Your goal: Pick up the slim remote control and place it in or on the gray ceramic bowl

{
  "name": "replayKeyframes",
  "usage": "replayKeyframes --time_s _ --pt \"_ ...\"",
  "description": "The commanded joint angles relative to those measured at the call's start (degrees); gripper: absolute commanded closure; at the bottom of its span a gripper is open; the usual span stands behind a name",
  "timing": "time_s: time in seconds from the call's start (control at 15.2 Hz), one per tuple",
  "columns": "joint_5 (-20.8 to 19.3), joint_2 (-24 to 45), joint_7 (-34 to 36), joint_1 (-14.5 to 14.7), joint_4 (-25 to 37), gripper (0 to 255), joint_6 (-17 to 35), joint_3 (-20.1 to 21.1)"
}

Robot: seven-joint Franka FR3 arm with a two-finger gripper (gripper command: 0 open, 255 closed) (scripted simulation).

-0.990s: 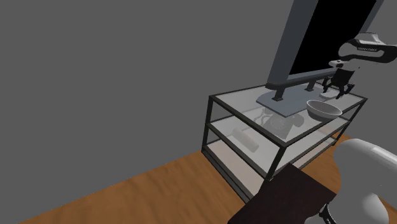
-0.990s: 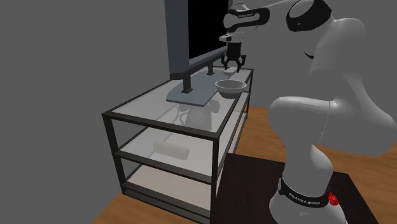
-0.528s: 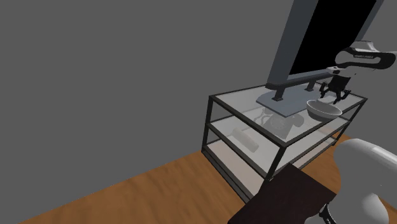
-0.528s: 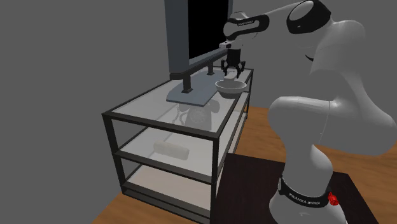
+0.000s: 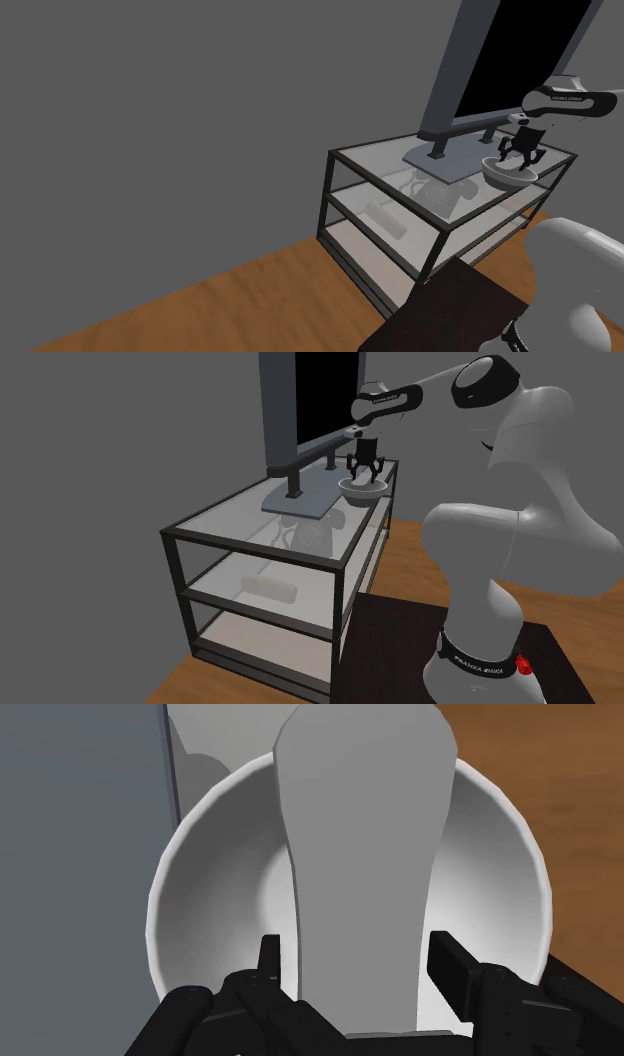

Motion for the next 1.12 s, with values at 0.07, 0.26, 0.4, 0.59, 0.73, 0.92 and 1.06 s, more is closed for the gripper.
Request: replayKeyframes --time_s 0.07,0.26,0.4,0.59,0.73,0.92,1.06 --pt "-0.03 -0.04 0.01 -0.05 -0.1 255 0.1 -0.03" --pt "-0.03 -0.04 0.01 -0.05 -0.1 255 0.1 -0.02" --pt "-0.03 -0.04 0.01 -0.05 -0.09 0 0.09 -0.02" --pt "-0.03 -0.04 0.01 -0.05 -0.09 0 0.08 -0.02" --pt "0.5 0.55 -0.38 0.11 1.06 0 -1.34 0.38" --pt "1.77 1.92 -1.51 1.01 4.96 0 -5.59 1.23" --pt "1.77 1.92 -1.51 1.01 4.96 0 -5.59 1.23"
